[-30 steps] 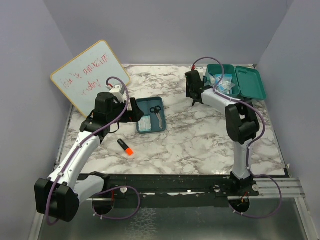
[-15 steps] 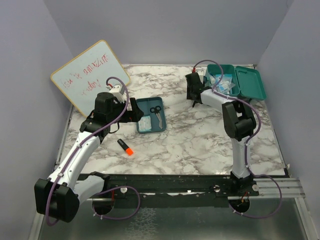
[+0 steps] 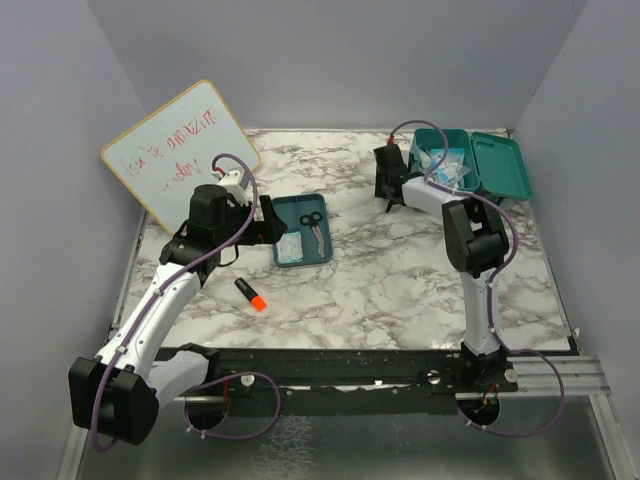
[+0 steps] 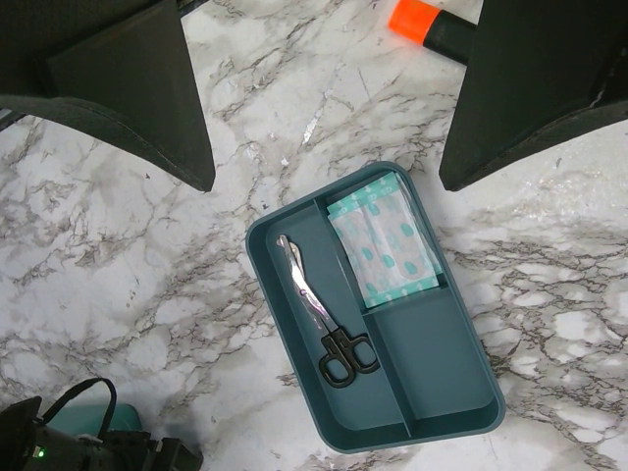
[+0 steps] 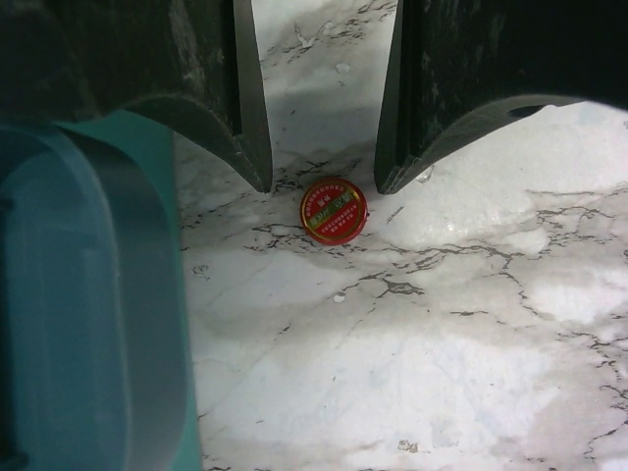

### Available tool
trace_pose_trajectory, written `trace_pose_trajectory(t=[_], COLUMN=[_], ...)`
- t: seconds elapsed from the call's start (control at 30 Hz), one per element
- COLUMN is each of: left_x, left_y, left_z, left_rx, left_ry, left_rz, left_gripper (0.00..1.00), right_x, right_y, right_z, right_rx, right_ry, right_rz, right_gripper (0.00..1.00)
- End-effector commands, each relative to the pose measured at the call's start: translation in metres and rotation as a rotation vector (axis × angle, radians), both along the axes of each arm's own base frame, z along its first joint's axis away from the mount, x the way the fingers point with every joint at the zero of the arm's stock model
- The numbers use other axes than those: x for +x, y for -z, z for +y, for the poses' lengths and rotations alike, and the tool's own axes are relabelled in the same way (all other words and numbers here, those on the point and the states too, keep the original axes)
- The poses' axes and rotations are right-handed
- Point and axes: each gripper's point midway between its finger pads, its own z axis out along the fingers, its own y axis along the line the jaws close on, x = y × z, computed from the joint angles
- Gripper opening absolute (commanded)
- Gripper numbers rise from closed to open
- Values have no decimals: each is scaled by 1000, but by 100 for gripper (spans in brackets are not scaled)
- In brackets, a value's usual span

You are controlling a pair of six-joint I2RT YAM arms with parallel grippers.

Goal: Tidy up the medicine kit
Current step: Pick up the medical item at the center of the board.

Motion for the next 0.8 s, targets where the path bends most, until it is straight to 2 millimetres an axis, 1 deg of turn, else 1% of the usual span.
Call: trace_pose_trajectory(t=[0.0,0.17,0.33,0.43,0.67,0.77], left_x=[1,1,1,1,1,1], left_y=[-7,-8,-8,-8,-9,-7], left_z=[2,2,2,2,2,3], left_rx=[8,9,9,9,9,10], left_ry=[-7,-8,-6,-5,-6,-7], left_rz=[-39,-42,-42,-43,-45,-42], left_gripper=[99,99,99,99,99,99], right_x=[8,10,14,16,18,20], right_y=[11,17,17,16,13,14], right_z=[3,4,9,12,29,32], right_rx=[12,18,29,44,92,91], right_ry=[-8,-16,-45,-61,-153,-170], right_rz=[5,17,13,14,3,6], right_gripper=[52,49,45,44,44,44])
